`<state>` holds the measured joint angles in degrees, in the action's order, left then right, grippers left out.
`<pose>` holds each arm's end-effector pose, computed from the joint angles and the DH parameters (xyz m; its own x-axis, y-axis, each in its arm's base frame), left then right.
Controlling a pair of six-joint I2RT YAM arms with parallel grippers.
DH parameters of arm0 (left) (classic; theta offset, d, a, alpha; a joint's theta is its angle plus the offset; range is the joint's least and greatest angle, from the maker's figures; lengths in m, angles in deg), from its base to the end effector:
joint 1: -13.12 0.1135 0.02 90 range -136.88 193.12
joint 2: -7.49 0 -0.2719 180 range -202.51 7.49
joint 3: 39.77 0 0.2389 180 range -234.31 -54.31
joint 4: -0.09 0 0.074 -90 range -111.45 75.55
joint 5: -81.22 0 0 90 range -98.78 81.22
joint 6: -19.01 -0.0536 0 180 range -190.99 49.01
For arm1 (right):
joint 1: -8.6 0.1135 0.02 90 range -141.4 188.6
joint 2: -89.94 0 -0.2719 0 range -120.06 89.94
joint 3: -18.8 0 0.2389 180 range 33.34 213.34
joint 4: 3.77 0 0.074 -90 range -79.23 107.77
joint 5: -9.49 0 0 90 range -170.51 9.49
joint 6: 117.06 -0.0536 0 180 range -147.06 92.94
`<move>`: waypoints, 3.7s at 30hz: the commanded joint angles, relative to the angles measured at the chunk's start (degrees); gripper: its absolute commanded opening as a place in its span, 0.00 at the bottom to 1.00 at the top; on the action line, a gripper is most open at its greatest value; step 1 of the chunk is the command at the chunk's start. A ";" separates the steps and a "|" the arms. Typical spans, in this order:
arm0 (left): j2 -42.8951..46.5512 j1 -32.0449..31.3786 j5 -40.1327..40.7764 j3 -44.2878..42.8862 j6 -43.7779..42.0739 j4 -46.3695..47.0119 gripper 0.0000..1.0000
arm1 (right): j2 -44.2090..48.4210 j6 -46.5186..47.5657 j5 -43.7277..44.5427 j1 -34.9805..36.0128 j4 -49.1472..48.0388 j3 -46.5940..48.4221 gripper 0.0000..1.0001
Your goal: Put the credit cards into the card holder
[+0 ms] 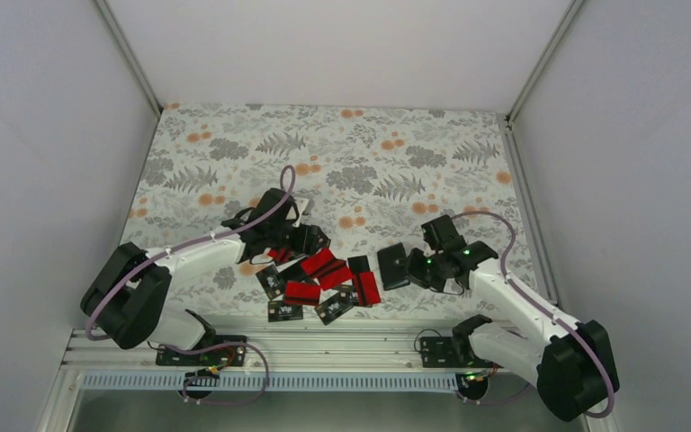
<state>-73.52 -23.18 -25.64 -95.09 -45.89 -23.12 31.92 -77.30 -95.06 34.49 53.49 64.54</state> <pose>0.2126 -0.1754 0.1841 -0.8555 0.1247 -0.5026 0.3946 0.7855 -0.4768 0.1322 0.0791 0.1754 -0.9247 0.3783 -0.0426 0.3271 0.8469 0.4193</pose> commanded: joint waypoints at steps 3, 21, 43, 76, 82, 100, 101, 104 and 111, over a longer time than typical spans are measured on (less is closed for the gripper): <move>1.56 -0.36 1.96 -1.16 2.51 1.56 0.73 | 1.58 3.65 1.86 -1.76 -5.60 4.82 0.04; 0.96 -0.20 6.81 -9.83 4.86 7.56 0.81 | -6.05 8.14 -5.80 -4.64 -26.03 17.69 0.04; 7.18 12.80 -23.75 -10.10 15.74 40.31 0.80 | -11.93 12.77 -28.05 -4.70 -44.24 33.33 0.04; -4.56 13.10 -32.48 -13.84 30.81 63.57 0.03 | -15.96 19.93 -35.58 -4.09 -39.75 35.67 0.13; -0.04 13.00 -24.27 -15.25 15.12 40.82 0.02 | -15.51 27.60 -18.17 -4.06 -26.08 36.07 0.69; -0.34 6.61 -10.48 -16.70 1.19 22.38 0.02 | -23.04 29.41 -1.17 3.67 -16.07 44.44 0.80; -0.48 6.25 -10.09 -17.07 0.97 21.89 0.02 | -23.69 29.19 -0.51 4.13 -15.97 44.89 0.80; -0.80 5.66 -9.49 -17.80 0.49 21.13 0.02 | -25.40 28.53 1.24 5.18 -15.31 46.58 0.79; -0.72 4.92 -8.86 -18.63 -0.64 19.89 0.02 | -27.73 27.52 8.97 5.85 -12.55 47.50 0.76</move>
<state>-74.13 -17.71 -35.12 -111.48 -44.69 -3.19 4.73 -48.76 -93.33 39.86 38.24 110.55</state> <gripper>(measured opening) 0.057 0.769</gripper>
